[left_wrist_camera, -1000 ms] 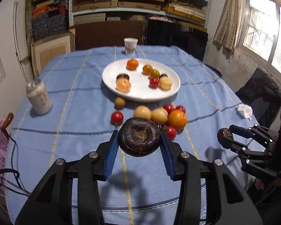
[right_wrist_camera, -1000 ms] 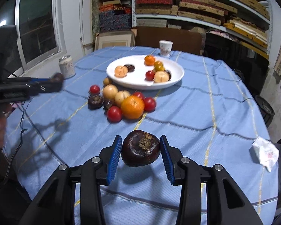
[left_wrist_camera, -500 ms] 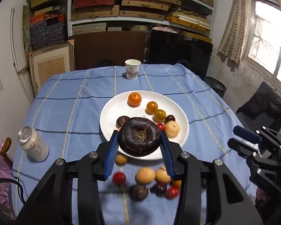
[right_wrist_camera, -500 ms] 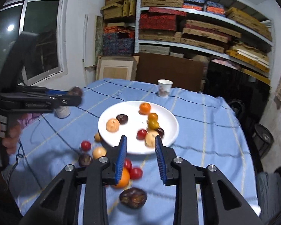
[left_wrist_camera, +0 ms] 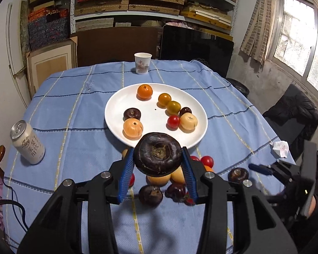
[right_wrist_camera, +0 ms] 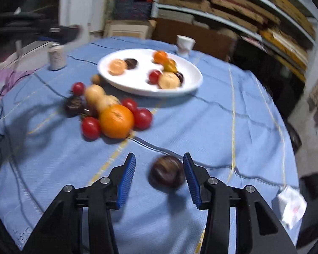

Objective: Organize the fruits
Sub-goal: 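Carry both dark purple fruits over the white plate and open both tools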

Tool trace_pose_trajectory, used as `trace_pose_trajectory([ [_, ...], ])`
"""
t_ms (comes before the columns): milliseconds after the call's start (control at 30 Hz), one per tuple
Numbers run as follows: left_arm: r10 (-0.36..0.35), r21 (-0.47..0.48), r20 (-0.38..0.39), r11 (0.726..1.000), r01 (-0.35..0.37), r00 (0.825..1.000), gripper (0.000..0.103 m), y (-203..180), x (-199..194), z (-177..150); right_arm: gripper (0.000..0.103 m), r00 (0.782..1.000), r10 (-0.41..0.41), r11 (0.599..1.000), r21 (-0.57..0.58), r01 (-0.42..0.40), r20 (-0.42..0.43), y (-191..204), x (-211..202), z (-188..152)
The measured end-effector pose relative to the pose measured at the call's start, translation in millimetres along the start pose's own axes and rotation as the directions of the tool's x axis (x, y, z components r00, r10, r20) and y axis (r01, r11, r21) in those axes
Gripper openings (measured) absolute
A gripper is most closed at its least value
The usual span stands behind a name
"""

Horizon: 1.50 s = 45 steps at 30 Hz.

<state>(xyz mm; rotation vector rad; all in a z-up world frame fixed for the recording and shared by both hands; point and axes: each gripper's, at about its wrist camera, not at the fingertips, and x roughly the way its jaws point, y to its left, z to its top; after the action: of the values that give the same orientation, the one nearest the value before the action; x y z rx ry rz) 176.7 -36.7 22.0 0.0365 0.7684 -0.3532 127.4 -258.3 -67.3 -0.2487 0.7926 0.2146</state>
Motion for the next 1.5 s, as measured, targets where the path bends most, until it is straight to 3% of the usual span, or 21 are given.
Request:
trace_pose_trajectory([
  [233, 0.004, -0.002, 0.002, 1.000, -0.004, 1.000, 0.043, -1.5, -10.2, -14.5, 0.046, 0.996, 0.040, 0.998, 0.051, -0.036, -0.075, -8.1, 24.7, 0.5],
  [467, 0.008, 0.004, -0.004, 1.000, -0.008, 1.000, 0.043, -3.1, -7.1, -19.1, 0.043, 0.995, 0.027, 0.999, 0.048, -0.022, -0.100, -5.1, 27.9, -1.6],
  [600, 0.012, 0.006, 0.000, 1.000, -0.012, 1.000, 0.043, -1.3, -5.2, -17.3, 0.043, 0.999, 0.027, 0.998, 0.062, -0.024, -0.036, -5.4, 7.5, 7.9],
  [733, 0.009, 0.000, 0.000, 1.000, -0.009, 1.000, 0.043, 2.5, 4.0, 2.2, 0.043, 0.999, 0.008, 0.999, 0.050, -0.010, 0.050, -10.8, -9.1, 42.2],
  [1000, 0.016, -0.043, -0.024, 0.999, -0.017, 1.000, 0.043, 9.1, 73.2, 81.0, 0.043, 0.993, 0.030, 0.999, -0.027, -0.027, 0.118, -6.4, 32.1, 138.1],
  [1167, 0.007, -0.158, -0.107, 0.987, -0.024, 0.994, 0.043, 32.9, 137.3, 108.8, 0.043, 0.991, 0.082, 0.997, -0.010, -0.082, 0.101, -2.9, 76.5, 161.5],
  [1333, 0.043, -0.193, -0.158, 0.978, -0.073, 0.986, 0.043, 48.0, 184.5, 119.2, 0.044, 0.992, 0.069, 0.996, -0.071, -0.061, 0.110, 18.2, 101.8, 165.1],
  [1400, 0.031, -0.227, -0.145, 0.972, -0.063, 0.989, 0.051, 55.2, 186.1, 116.9, 0.062, 0.988, 0.046, 0.995, -0.092, -0.033, 0.146, 21.6, 95.8, 160.6],
  [1500, 0.058, -0.227, -0.096, 0.971, -0.078, 0.994, 0.073, 59.6, 174.2, 117.3, 0.065, 0.985, 0.057, 0.995, -0.084, -0.044, 0.164, 18.3, 81.5, 155.5],
])
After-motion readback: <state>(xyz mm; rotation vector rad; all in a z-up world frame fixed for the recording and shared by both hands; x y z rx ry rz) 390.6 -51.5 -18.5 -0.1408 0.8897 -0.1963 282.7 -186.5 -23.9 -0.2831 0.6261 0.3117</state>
